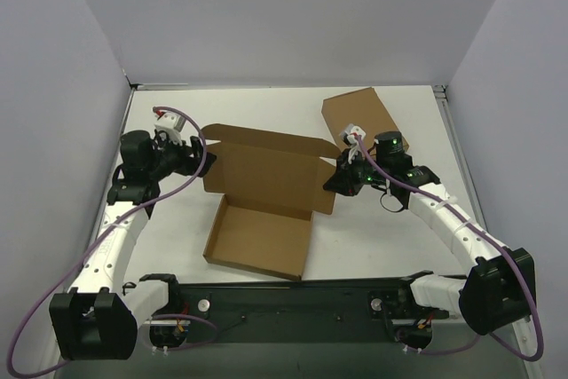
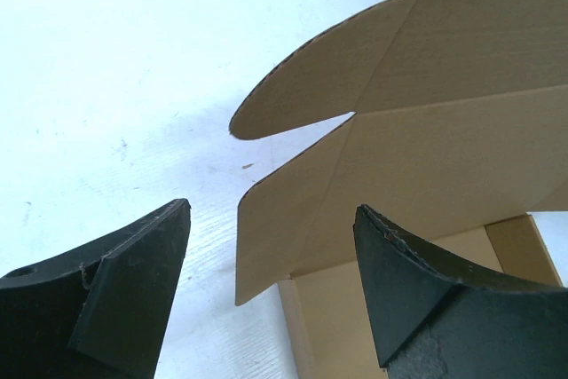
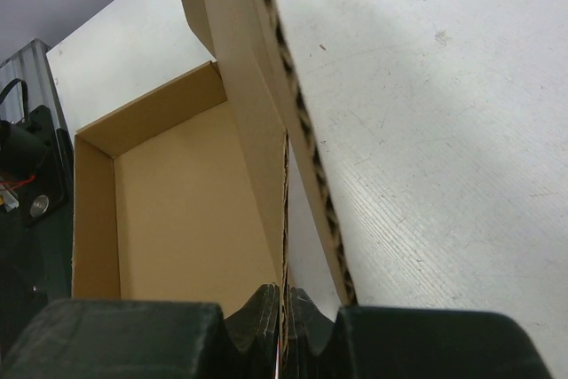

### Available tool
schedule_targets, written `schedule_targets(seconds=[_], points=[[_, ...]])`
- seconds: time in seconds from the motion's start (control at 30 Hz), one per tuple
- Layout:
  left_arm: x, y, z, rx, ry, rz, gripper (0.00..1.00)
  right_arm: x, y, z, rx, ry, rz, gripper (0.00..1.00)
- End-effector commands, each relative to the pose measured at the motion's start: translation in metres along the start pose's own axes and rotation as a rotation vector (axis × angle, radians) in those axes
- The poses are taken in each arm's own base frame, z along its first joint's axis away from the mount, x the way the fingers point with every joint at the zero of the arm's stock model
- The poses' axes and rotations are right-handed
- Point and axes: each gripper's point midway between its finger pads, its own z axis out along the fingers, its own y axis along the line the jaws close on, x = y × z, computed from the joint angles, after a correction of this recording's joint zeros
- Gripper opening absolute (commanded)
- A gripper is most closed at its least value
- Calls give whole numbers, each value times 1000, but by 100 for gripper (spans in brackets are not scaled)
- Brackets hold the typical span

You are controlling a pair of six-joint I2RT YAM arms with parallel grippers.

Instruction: Fold the paper box

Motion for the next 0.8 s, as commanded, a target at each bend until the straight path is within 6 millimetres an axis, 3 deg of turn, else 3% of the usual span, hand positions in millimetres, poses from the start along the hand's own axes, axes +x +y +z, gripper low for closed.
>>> schedule_targets(seconds=[0.0, 0.23, 0.37, 0.57, 0.77], points=[[-12, 14, -2, -72, -42, 45, 84, -15, 7, -4, -45, -28, -47, 0], [-6, -17, 5, 127, -30, 32, 76, -17, 5, -5, -29, -29, -49, 0], [-4, -21, 5, 151, -31, 23, 65, -17, 1, -6, -3, -29, -50, 0], [2, -30, 11, 155, -11, 39, 36, -19, -11, -9, 94, -31, -55, 0], [11, -53, 21, 185, 28, 87, 28, -33, -15, -12, 234, -89, -138, 0]])
